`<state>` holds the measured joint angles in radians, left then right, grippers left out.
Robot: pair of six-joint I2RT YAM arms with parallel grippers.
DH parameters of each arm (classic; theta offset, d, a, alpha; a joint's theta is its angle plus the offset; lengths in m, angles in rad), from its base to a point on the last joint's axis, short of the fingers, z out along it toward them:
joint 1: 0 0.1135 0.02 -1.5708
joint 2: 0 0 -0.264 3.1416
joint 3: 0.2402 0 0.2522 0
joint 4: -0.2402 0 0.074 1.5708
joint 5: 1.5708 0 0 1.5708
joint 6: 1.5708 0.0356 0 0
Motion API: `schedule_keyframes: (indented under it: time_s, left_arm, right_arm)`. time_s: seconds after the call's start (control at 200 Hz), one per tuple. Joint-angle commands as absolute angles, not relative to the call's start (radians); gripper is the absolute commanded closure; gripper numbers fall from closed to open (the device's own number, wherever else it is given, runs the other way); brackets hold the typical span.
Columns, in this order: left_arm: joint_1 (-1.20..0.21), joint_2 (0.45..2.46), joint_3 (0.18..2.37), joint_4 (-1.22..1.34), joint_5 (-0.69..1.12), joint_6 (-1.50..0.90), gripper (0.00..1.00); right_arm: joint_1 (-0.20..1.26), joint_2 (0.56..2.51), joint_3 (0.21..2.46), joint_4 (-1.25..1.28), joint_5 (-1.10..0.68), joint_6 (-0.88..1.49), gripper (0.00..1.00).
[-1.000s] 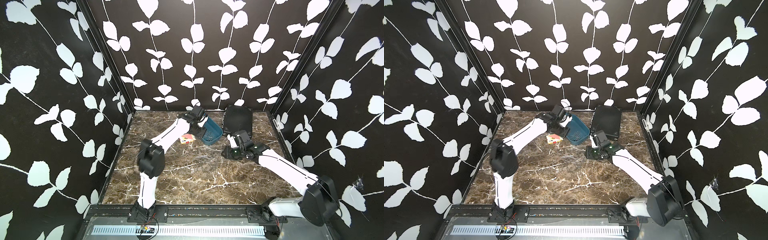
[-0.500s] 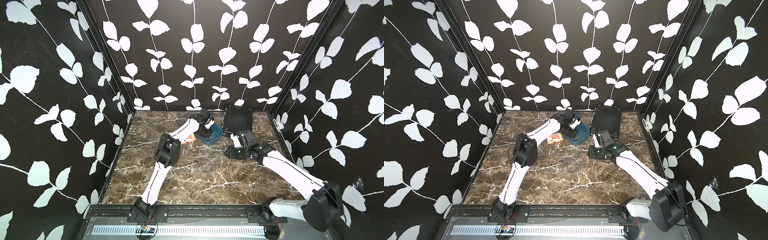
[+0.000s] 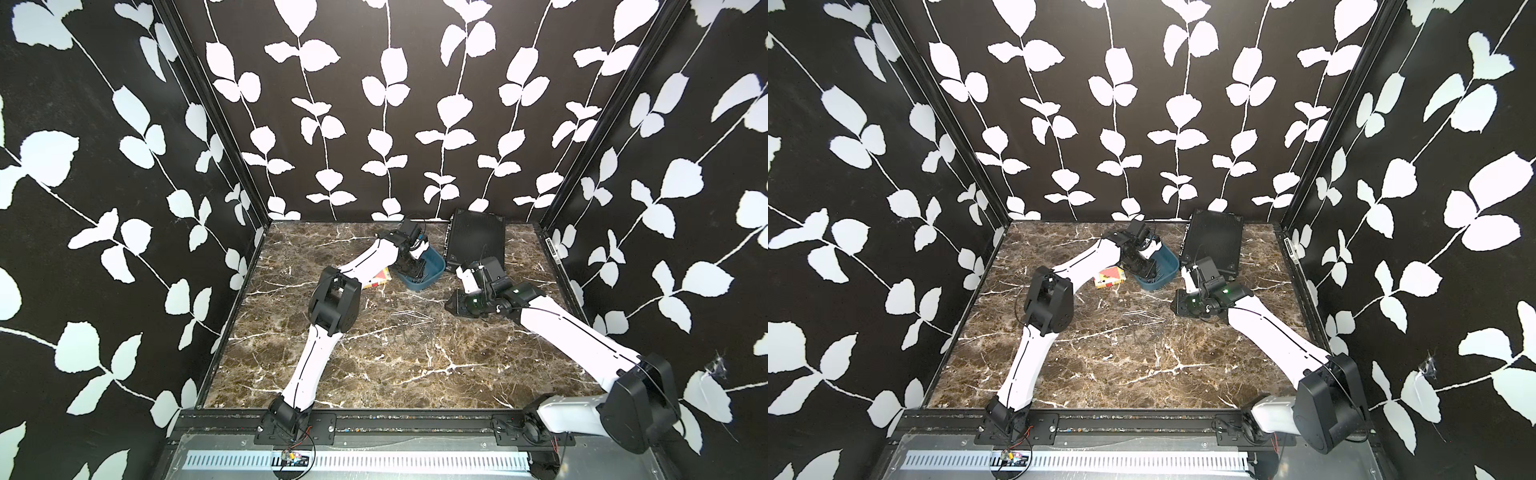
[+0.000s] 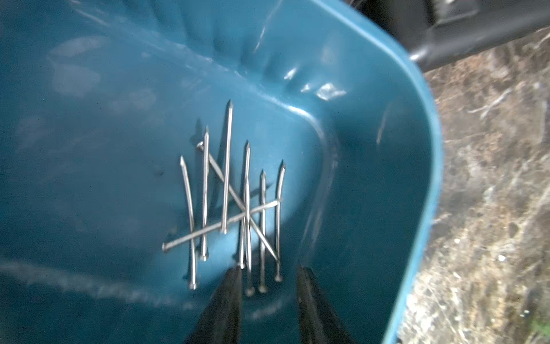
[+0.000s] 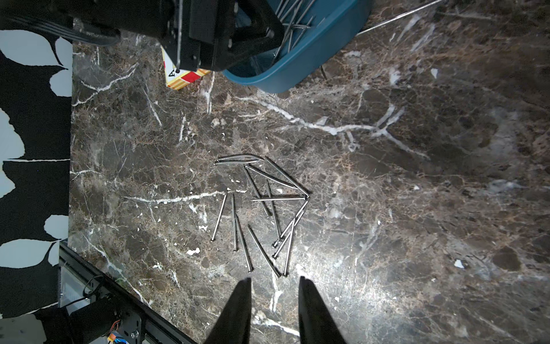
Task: Put the nails on the desktop into the storage box
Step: Place the nail in the storage box.
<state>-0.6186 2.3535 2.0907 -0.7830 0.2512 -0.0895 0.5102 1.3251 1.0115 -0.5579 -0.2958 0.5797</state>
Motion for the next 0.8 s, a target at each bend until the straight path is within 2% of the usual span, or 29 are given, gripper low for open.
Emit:
schedule_keyframes:
  time_s: [0.0,0.25,0.38,0.57,0.795]
  left_arm:
    - [-0.629,2.117,1.962,-0.734,0.229,-0.137,0.67]
    - [-0.677,1.744,1.431,-0.772,0.033,-0.242,0.66]
    - [-0.759,1.657,1.239,-0.783,-0.022,-0.332,0.55]
    - [-0.780,1.625,1.120,-0.738,-0.011,-0.436,0.54]
    - [-0.787,1.691,1.153,-0.711,0.024,-0.414,0.54]
  right_arm:
    - [0.507,1.317,1.037,-0.554,-0.304,0.577,0.71]
    - [0.509,1.292,0.953,-0.512,-0.298,0.604,0.71]
    - [0.511,1.315,0.954,-0.500,-0.307,0.607,0.69]
    - [0.539,1.342,0.959,-0.496,-0.301,0.609,0.64]
    - [0.571,1.337,0.966,-0.534,-0.278,0.597,0.61]
